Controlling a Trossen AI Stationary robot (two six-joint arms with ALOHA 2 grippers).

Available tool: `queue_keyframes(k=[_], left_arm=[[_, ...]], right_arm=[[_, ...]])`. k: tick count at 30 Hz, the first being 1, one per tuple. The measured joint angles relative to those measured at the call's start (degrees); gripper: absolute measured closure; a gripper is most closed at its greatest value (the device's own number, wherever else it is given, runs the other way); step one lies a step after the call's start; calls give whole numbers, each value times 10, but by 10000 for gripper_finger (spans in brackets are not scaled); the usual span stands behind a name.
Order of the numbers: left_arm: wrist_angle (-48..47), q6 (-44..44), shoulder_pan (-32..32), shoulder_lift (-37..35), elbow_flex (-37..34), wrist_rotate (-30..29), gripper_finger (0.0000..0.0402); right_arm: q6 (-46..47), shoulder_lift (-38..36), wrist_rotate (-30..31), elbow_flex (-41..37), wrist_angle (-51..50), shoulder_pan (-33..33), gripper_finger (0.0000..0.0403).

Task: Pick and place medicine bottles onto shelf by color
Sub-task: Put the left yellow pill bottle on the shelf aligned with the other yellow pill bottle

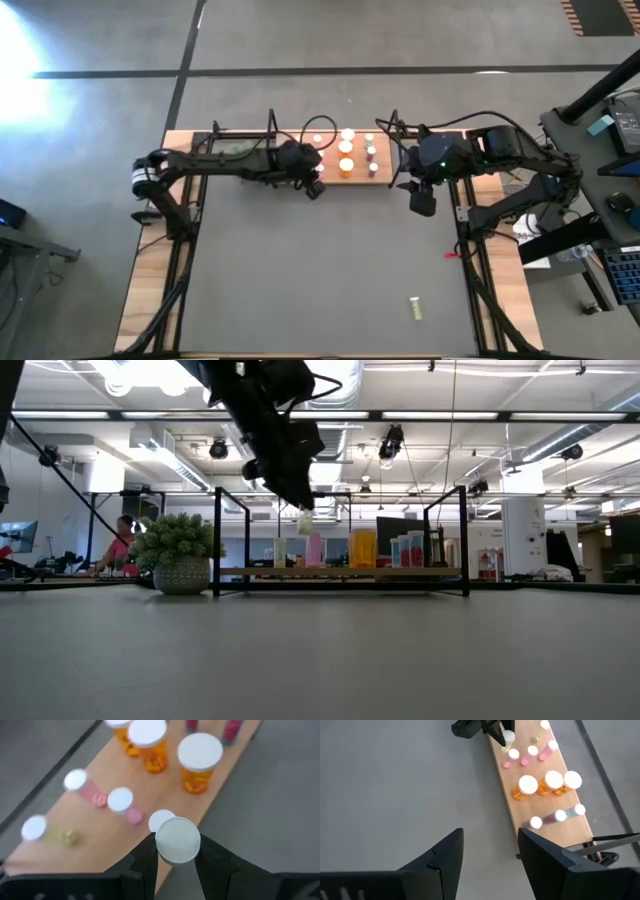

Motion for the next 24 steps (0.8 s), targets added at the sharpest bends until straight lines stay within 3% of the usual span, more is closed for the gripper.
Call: queue_keyframes(k=[5, 13, 19, 24], left_arm=[[-5, 77, 26, 0, 17, 88, 309], [-69, 201, 63, -7, 16, 103, 309], [-63, 310, 79, -3, 15, 138, 309], [-62, 346, 104, -3, 14, 151, 309]], right_arm=[[35, 0, 2, -1, 0, 0, 226], [48, 0, 3, -1, 0, 0, 225], [48, 0, 29, -1, 0, 0, 225], [47, 0, 32, -1, 0, 0, 227]])
